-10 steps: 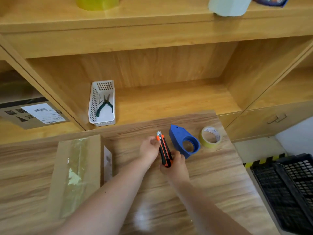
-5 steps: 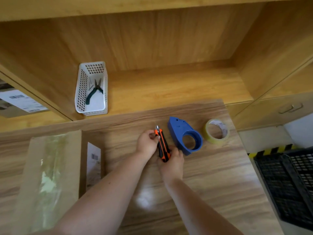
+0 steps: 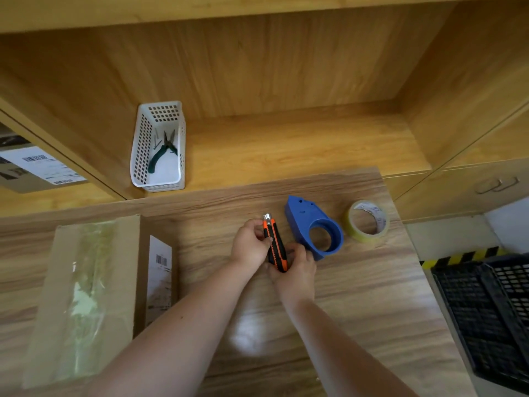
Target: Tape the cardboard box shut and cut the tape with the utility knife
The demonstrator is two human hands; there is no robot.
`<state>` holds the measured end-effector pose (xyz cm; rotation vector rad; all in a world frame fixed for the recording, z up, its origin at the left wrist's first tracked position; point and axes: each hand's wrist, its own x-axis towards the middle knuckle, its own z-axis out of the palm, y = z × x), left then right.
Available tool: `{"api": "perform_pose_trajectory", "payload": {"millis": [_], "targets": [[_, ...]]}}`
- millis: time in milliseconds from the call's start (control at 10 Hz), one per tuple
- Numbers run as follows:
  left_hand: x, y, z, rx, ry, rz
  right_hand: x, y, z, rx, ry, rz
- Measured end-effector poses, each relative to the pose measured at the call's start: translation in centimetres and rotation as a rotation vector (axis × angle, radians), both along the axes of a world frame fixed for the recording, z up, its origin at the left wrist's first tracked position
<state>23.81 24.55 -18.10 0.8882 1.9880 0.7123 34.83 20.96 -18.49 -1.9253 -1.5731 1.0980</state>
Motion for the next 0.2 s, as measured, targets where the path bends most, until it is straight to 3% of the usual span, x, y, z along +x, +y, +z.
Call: {"api": "perform_pose_trajectory", "payload": {"millis": [200], "targets": [[-1.0, -2.1, 1.2, 0.082, 0.019, -0.08, 1.5, 0.9, 2.3, 0.058, 0.247, 0.099]]}}
